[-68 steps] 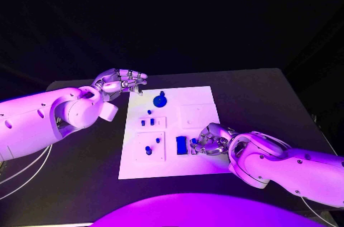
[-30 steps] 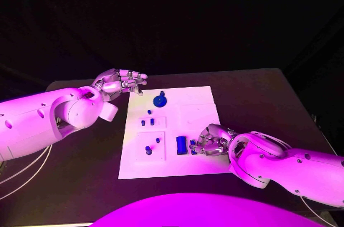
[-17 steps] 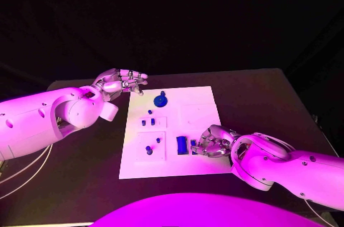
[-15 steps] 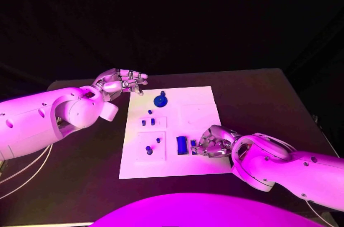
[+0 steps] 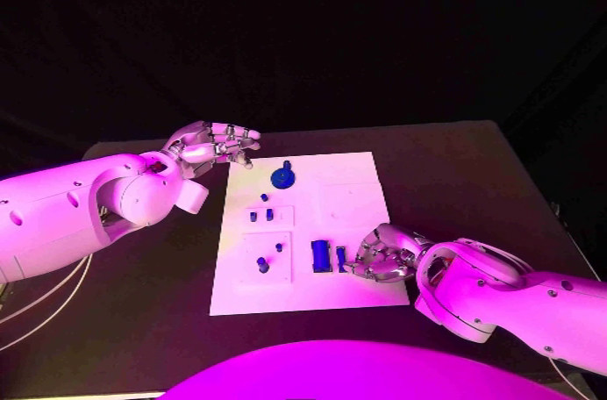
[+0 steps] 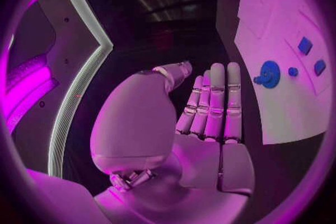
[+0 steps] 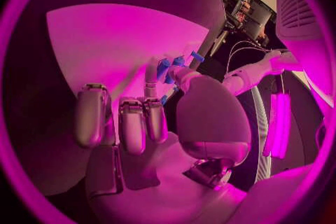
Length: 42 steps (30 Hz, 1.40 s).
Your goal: Assemble the parts on the task board
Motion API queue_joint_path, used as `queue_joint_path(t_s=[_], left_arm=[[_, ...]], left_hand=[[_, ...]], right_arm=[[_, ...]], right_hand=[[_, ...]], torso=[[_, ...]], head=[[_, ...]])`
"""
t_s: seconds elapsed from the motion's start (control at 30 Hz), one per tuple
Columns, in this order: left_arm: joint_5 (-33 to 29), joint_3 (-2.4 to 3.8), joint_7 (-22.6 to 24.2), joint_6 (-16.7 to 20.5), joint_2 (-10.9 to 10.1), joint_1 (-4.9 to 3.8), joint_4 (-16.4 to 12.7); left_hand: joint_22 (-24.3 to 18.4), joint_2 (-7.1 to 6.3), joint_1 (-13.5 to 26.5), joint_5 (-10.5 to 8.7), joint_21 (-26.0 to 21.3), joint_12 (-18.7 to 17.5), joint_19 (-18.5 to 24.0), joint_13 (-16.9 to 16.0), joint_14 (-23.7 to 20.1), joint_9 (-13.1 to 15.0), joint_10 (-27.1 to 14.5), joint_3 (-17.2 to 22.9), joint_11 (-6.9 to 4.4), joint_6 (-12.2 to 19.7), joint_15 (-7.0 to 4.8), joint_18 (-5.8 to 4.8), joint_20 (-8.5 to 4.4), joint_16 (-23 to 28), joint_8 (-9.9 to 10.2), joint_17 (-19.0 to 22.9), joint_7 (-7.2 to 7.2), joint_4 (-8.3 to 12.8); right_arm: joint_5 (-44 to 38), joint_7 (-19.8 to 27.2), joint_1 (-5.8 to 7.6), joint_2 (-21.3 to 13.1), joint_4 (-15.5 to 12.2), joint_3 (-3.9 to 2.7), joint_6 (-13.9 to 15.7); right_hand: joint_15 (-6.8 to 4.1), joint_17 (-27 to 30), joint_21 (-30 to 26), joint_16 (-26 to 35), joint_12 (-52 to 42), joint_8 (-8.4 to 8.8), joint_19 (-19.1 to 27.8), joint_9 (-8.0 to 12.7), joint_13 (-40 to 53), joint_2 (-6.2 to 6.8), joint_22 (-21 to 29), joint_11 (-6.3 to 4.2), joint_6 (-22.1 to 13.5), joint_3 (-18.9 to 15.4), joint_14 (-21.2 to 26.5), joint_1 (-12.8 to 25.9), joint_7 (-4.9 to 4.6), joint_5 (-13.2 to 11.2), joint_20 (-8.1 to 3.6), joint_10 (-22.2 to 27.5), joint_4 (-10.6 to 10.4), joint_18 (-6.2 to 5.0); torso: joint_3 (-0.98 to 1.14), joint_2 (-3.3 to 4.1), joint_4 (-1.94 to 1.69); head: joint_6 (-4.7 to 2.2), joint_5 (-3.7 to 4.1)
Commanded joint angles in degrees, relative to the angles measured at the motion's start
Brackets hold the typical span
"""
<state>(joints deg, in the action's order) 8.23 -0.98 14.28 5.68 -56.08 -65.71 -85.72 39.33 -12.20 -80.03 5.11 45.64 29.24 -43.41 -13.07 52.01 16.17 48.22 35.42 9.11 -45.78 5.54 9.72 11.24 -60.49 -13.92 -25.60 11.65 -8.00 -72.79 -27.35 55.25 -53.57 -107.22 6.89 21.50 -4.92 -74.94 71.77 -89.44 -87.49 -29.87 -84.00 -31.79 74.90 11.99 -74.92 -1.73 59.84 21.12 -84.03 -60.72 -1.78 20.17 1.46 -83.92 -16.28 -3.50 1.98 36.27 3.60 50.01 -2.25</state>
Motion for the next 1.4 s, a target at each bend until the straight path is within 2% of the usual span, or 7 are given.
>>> queue_joint_path(t_s=[0.03, 0.27, 0.63, 1.0, 1.2, 1.4], left_arm=[[0.06, 0.03, 0.16, -1.07, 0.06, -0.02, -0.05], [0.01, 0.03, 0.16, -1.16, 0.10, -0.02, -0.05], [0.00, 0.03, 0.12, -1.26, 0.07, -0.01, -0.09], [-0.01, 0.03, 0.08, -1.27, 0.07, -0.01, -0.06], [-0.01, 0.03, 0.14, -1.25, 0.13, -0.01, 0.03], [-0.10, 0.01, 0.33, -1.11, 0.25, 0.00, 0.16]], left_hand=[[-0.05, 0.25, 0.22, 0.30, -0.20, 0.23, -0.33, 0.08, -0.37, -0.05, -0.34, 0.08, 0.15, 0.43, -0.10, 0.69, 0.13, -0.37, -0.35, 0.08, 1.25, -0.08], [-0.05, 0.25, 0.22, 0.30, -0.20, 0.23, -0.33, 0.08, -0.37, -0.05, -0.34, 0.08, 0.15, 0.43, -0.10, 0.69, 0.13, -0.37, -0.35, 0.08, 1.25, -0.08], [-0.05, 0.25, 0.22, 0.30, -0.20, 0.23, -0.33, 0.08, -0.37, -0.05, -0.34, 0.08, 0.15, 0.43, -0.10, 0.69, 0.13, -0.37, -0.35, 0.08, 1.25, -0.08], [-0.05, 0.25, 0.22, 0.30, -0.20, 0.23, -0.33, 0.08, -0.37, -0.05, -0.34, 0.08, 0.15, 0.43, -0.10, 0.69, 0.13, -0.37, -0.35, 0.08, 1.25, -0.08], [-0.05, 0.25, 0.22, 0.30, -0.20, 0.23, -0.33, 0.08, -0.37, -0.05, -0.34, 0.08, 0.15, 0.43, -0.10, 0.69, 0.13, -0.37, -0.35, 0.08, 1.25, -0.08], [-0.05, 0.25, 0.22, 0.30, -0.20, 0.23, -0.33, 0.08, -0.37, -0.05, -0.34, 0.08, 0.15, 0.43, -0.10, 0.69, 0.13, -0.37, -0.35, 0.08, 1.25, -0.08]], right_arm=[[0.38, 0.97, -0.13, -0.02, -0.06, 0.00, -1.17], [0.27, 0.62, -0.17, 0.52, 0.45, 0.00, -1.36], [0.90, 0.22, -0.19, 1.86, 2.32, -0.01, -1.27], [0.68, 0.03, -0.22, 2.43, 3.12, -0.01, -1.83], [0.28, 1.32, -0.23, 2.18, 3.01, -0.01, 0.06], [2.41, 5.50, -0.07, 1.16, 2.30, -0.12, 4.37]], right_hand=[[-0.30, -14.19, 0.25, -0.21, 0.19, 0.29, -2.15, 0.08, 13.48, -0.09, -11.10, -0.17, 0.00, -0.26, -5.79, -0.46, -0.30, -0.21, -0.36, -4.87, 0.09, 0.51], [-0.30, -14.14, 0.16, -0.19, 0.23, 0.29, -2.13, 0.09, 13.45, -0.16, -11.08, -0.18, 0.00, -0.23, -5.78, -0.70, -0.30, -0.21, -0.37, -4.85, 0.10, 0.49], [-0.30, -14.23, 0.19, -0.23, 0.14, 0.28, -2.14, 0.16, 13.52, -0.99, -11.09, -0.15, 0.08, -0.15, -5.79, -0.82, -0.35, -0.21, -0.38, -4.90, -0.33, 0.50], [-0.31, -14.12, 0.09, -0.18, 0.22, 0.30, -2.11, 0.20, 13.47, -0.95, -11.07, -0.19, -0.02, -0.16, -5.77, -1.54, -0.29, -0.24, -0.38, -4.86, 0.00, 0.48], [-0.33, -14.01, -0.23, -0.14, 0.32, 0.30, -2.04, 0.23, 13.42, -0.80, -11.00, -0.21, -0.11, -0.17, -5.75, -2.36, -0.28, -0.27, -0.40, -4.82, 0.24, 0.43], [-0.30, -13.72, -0.74, -0.02, 0.94, 0.40, -1.92, 0.29, 13.06, -0.26, -10.88, -0.13, -0.37, -0.49, -5.69, -2.72, -0.40, -0.34, -0.39, -4.53, 0.23, 0.35]], torso=[[-0.01, 0.04, -0.06], [-0.02, 0.07, -0.13], [-0.03, 0.06, -0.10], [-0.06, -0.01, -0.03], [-0.08, -0.08, -0.05], [-0.15, -0.21, 0.06]], head=[[-0.01, 0.12], [-0.01, 0.16], [-0.01, 0.08], [-0.01, 0.12], [-0.01, 0.24], [-0.01, 0.22]])
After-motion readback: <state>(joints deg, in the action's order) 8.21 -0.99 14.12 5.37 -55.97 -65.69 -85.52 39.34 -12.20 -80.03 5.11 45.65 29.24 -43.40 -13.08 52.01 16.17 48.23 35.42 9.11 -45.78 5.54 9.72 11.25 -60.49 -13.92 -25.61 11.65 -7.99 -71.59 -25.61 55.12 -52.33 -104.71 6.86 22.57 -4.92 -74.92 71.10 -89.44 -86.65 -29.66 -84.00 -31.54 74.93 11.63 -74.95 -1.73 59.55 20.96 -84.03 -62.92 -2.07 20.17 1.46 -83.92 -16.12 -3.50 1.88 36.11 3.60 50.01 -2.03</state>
